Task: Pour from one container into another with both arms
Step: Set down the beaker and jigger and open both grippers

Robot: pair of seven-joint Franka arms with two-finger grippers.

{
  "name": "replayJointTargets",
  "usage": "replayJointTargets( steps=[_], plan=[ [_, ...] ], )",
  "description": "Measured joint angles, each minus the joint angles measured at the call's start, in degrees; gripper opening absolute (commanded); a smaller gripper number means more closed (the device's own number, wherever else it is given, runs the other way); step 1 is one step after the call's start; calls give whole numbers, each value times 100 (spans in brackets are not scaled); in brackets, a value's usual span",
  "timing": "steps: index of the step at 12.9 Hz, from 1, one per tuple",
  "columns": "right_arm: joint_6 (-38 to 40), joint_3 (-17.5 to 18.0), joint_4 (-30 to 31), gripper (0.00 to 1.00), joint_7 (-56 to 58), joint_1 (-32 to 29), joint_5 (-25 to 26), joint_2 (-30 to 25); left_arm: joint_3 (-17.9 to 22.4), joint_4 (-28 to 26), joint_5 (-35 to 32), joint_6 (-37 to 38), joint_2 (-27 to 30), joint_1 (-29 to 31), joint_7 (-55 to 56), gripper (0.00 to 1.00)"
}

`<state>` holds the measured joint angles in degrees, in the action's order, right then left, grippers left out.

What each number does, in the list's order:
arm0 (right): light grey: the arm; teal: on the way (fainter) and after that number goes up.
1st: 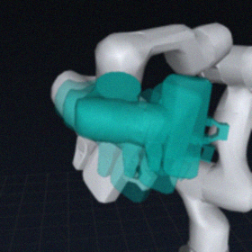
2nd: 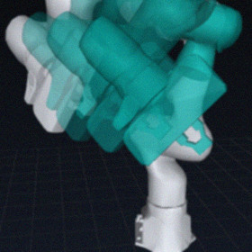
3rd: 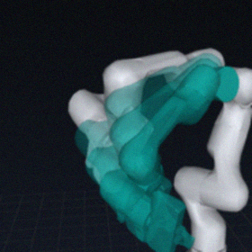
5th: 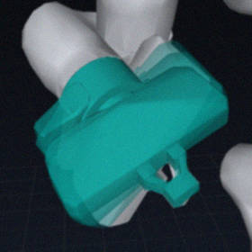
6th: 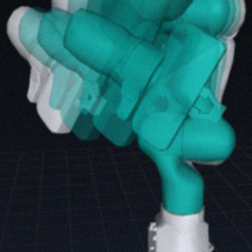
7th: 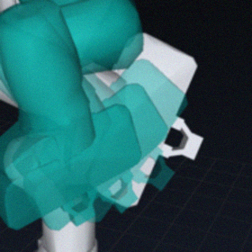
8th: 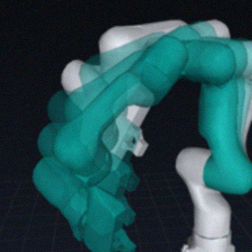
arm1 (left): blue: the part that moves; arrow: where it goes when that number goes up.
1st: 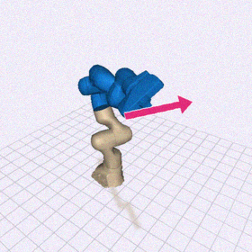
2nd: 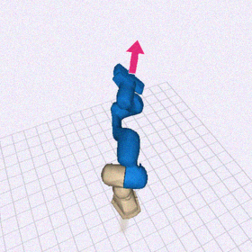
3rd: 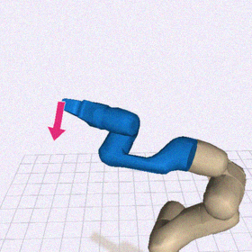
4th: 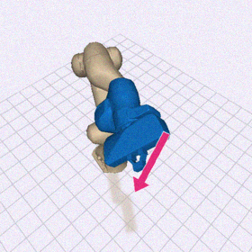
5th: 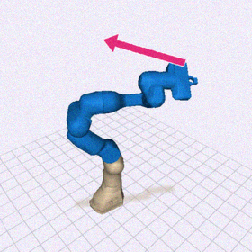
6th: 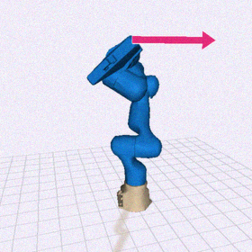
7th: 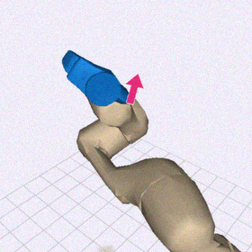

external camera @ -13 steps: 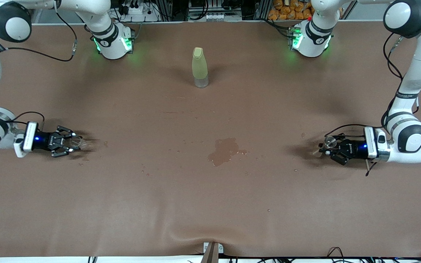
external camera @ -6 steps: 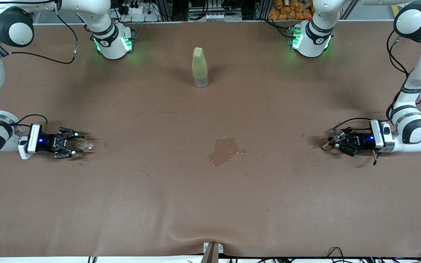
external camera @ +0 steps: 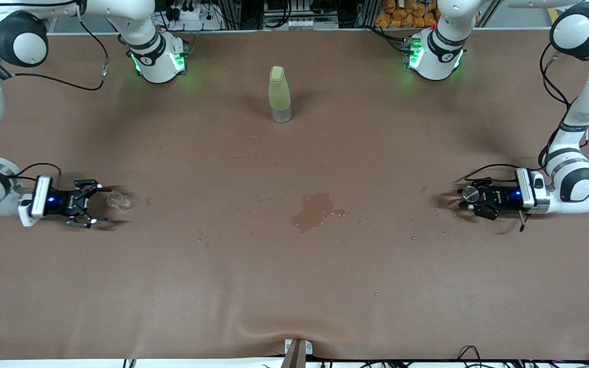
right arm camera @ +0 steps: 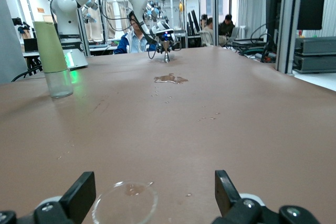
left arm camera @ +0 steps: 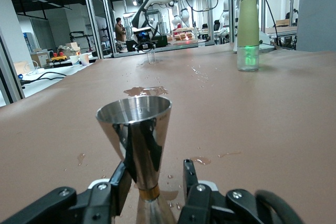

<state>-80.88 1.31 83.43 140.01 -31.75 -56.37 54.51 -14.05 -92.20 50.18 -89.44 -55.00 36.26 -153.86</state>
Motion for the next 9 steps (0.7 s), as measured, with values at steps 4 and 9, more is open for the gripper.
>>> replayJointTargets(
  steps=[4, 9],
  plan=[
    [489, 17, -877, 100, -1896, 18, 389, -331, -3, 47, -95, 0, 0, 0, -7, 79],
    [1120, 62, -1516, 100, -4744, 305, 716, -855, -2, 360, -681, 23, 30, 287, -8, 86]
  ],
)
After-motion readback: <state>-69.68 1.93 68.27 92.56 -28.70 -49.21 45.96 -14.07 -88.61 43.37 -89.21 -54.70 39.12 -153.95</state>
